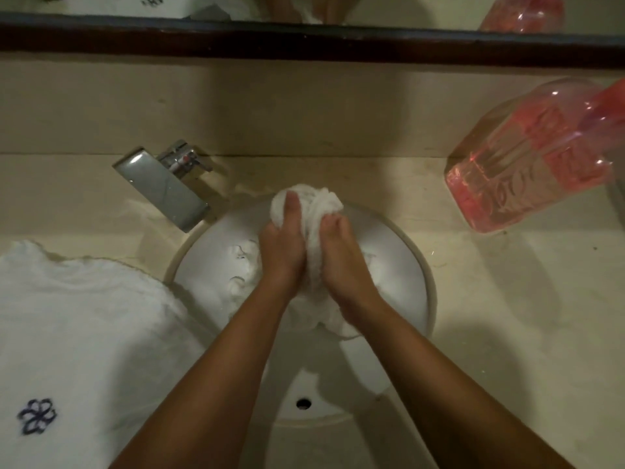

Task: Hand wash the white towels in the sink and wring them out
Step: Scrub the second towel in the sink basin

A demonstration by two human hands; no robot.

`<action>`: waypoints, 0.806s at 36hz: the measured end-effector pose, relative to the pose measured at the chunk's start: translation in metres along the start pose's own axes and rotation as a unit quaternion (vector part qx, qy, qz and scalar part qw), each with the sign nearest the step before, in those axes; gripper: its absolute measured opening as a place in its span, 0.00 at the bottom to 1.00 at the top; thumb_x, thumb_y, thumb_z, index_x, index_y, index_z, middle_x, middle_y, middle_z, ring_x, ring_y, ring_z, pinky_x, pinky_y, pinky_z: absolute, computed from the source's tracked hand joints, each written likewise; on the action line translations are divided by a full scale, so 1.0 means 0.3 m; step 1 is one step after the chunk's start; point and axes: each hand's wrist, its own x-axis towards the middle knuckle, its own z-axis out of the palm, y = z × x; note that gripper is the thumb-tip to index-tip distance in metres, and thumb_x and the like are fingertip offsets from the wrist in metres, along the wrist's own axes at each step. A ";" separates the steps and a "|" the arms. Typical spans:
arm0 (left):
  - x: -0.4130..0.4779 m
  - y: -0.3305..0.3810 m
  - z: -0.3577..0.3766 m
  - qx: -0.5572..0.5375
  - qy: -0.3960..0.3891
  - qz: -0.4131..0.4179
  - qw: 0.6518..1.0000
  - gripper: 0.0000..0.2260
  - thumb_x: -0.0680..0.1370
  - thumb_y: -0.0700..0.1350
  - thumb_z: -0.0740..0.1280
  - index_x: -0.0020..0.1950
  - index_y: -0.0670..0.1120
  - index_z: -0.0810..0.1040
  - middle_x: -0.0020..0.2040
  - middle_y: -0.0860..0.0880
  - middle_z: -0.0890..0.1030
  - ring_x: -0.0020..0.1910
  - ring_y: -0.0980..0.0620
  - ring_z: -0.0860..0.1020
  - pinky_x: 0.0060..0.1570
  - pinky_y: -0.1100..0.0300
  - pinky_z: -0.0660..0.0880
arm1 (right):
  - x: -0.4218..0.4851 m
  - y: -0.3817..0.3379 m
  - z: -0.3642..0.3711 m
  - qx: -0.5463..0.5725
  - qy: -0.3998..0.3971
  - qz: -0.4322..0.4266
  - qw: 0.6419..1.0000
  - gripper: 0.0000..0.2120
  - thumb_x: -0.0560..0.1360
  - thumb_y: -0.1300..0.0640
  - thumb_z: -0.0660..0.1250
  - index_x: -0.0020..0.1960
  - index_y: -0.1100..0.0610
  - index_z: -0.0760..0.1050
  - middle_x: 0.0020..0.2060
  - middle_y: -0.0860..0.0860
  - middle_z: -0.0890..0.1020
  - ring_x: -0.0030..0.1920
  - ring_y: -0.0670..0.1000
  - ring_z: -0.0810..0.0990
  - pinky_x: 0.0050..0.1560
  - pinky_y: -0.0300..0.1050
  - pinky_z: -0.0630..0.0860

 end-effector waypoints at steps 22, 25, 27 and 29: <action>0.228 -0.194 -0.138 -0.027 -0.096 0.000 0.995 0.41 0.65 0.81 0.67 0.62 0.51 0.87 0.59 0.47 0.87 0.61 0.43 0.85 0.69 0.41 0.76 | 0.213 0.160 -0.095 0.224 -0.115 0.043 0.967 0.23 0.86 0.48 0.63 0.72 0.64 0.78 0.65 0.63 0.84 0.67 0.61 0.83 0.72 0.59 0.77; 0.243 -0.190 -0.125 -0.015 -0.109 0.036 0.993 0.40 0.62 0.80 0.72 0.62 0.53 0.86 0.56 0.49 0.88 0.58 0.45 0.86 0.66 0.42 0.78 | 0.244 0.192 -0.087 0.145 -0.084 0.015 0.986 0.19 0.86 0.48 0.64 0.69 0.60 0.81 0.60 0.59 0.87 0.62 0.58 0.86 0.70 0.60 0.79; 0.235 -0.195 -0.114 -0.014 -0.098 0.060 0.993 0.39 0.62 0.76 0.74 0.63 0.51 0.85 0.53 0.50 0.89 0.54 0.49 0.87 0.61 0.46 0.82 | 0.252 0.217 -0.075 0.109 -0.065 0.004 0.992 0.18 0.86 0.46 0.65 0.67 0.57 0.82 0.59 0.56 0.88 0.61 0.56 0.87 0.69 0.61 0.79; 0.234 -0.223 -0.106 -0.028 -0.091 0.054 0.994 0.38 0.65 0.75 0.74 0.63 0.48 0.84 0.52 0.49 0.89 0.52 0.50 0.88 0.59 0.47 0.83 | 0.247 0.235 -0.063 0.092 -0.044 -0.004 0.995 0.16 0.86 0.45 0.65 0.65 0.54 0.83 0.57 0.52 0.89 0.59 0.53 0.88 0.68 0.59 0.80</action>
